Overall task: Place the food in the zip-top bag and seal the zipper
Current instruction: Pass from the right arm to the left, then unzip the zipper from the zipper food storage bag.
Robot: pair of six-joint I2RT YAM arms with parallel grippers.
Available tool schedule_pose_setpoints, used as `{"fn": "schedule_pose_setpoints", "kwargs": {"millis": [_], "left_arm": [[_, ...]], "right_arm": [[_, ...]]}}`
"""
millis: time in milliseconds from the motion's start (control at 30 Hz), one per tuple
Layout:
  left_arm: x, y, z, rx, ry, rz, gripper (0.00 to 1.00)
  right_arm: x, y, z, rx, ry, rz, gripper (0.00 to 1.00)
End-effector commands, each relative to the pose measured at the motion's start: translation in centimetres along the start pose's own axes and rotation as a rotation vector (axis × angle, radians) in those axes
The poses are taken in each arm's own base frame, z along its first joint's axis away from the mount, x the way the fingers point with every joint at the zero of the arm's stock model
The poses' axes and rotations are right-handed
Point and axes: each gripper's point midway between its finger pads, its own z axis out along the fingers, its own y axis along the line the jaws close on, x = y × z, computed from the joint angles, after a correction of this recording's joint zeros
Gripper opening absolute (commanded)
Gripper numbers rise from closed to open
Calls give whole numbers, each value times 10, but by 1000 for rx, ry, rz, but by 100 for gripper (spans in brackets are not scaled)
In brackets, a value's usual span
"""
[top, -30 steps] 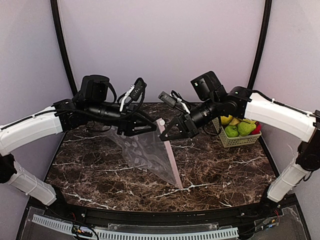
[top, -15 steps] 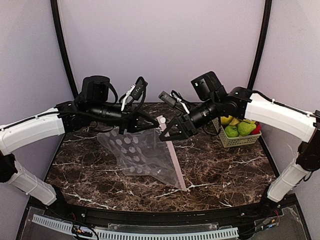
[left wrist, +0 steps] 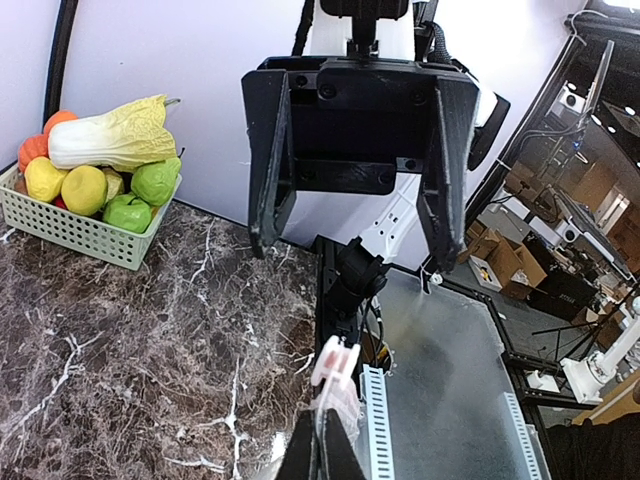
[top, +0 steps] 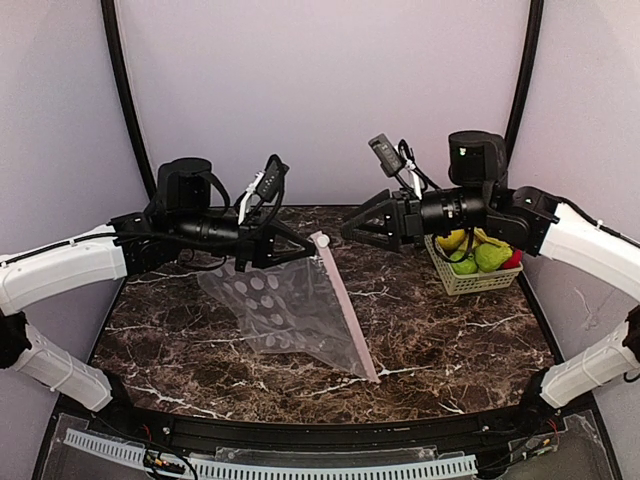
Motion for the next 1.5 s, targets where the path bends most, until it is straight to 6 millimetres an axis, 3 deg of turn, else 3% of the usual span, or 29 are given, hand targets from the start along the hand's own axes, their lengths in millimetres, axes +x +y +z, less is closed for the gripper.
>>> {"fn": "schedule_pose_setpoints", "kwargs": {"millis": [0,367,700,900,1067,1467], "left_arm": [[-8,-13,-4,42,-40,2,1],[-5,-5,1,31,-36,-38,1],[0,-3,1,24,-23,-50,1],[1,-1,1,13,-22,-52,1],[2,3,1,-15,-23,-53,1],[-2,23,-8,-160,-70,-63,1]], "right_arm": [[-9,-12,8,26,-45,10,58],[0,-7,26,34,2,-6,50],[4,-7,36,48,28,-11,31],[6,-7,36,52,33,-9,13],[7,-7,36,52,36,-5,4],[22,-13,38,68,77,16,0]]}}
